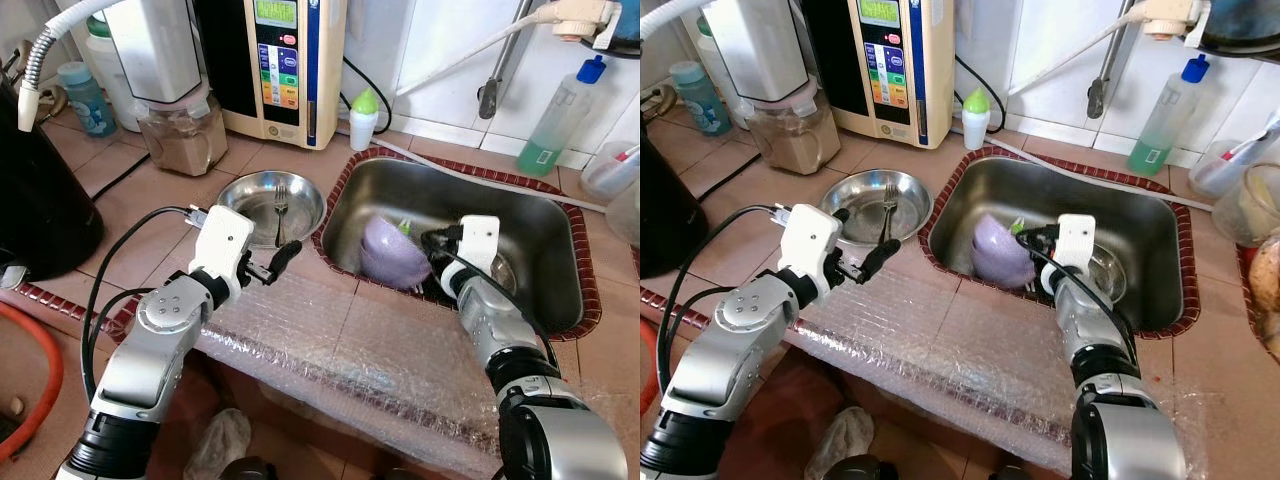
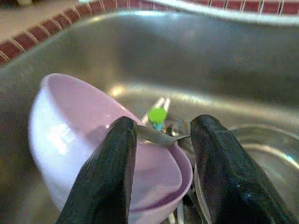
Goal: Kitchen organization
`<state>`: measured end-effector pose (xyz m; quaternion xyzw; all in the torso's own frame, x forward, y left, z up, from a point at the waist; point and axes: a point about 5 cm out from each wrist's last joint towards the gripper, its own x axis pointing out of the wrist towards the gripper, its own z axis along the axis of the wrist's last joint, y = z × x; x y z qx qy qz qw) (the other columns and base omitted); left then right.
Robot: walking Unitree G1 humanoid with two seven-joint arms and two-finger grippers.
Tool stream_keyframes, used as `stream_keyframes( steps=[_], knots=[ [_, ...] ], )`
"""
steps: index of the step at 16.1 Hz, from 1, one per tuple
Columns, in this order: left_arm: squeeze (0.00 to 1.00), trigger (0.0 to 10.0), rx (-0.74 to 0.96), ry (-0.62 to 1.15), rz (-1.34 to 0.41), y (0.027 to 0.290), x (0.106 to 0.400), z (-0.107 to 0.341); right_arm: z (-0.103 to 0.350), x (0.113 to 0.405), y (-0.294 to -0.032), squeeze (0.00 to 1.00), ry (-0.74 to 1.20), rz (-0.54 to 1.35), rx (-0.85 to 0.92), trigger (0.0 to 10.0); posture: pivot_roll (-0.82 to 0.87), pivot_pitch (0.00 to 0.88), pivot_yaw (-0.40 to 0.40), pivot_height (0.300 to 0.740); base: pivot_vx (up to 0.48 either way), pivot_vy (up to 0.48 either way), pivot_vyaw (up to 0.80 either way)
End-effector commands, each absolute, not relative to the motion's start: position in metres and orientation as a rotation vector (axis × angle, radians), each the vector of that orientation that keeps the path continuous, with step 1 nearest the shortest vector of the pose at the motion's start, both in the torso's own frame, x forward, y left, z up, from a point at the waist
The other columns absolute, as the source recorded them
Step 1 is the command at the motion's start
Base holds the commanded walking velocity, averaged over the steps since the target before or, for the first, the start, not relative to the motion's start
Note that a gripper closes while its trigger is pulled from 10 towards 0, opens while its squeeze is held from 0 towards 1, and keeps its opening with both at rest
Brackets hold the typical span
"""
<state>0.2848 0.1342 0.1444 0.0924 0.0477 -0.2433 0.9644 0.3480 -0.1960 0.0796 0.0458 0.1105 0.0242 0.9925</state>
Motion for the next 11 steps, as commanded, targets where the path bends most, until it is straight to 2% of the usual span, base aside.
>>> stream_keyframes(
  steps=[1, 3, 7, 11],
  knots=[
    [1.00, 10.0, 0.189, 0.092, -0.463, 0.137, 0.285, 0.143, 0.089, 0.351, -0.197, 1.00, 0.164, 0.043, 0.114, 10.0, 0.03, 0.000, 0.004, 0.740, 0.000, 0.000, 0.00],
    [1.00, 10.0, 0.135, 0.099, -0.378, 0.143, 0.287, 0.137, 0.109, 0.354, -0.191, 1.00, 0.044, 0.081, 0.085, 10.0, 0.02, 0.000, 0.006, 0.740, 0.000, 0.000, 0.00],
    [1.00, 10.0, 0.124, 0.066, -0.286, 0.145, 0.293, 0.133, 0.131, 0.354, -0.177, 1.00, -0.070, 0.133, 0.037, 10.0, 0.00, 0.000, 0.001, 0.740, 0.000, 0.000, 0.00],
    [1.00, 10.0, 0.103, 0.061, -0.334, 0.130, 0.290, 0.128, 0.137, 0.345, -0.160, 1.00, -0.100, 0.189, 0.027, 10.0, -0.01, 0.000, -0.004, 0.740, 0.000, 0.000, 0.00]
  ],
)
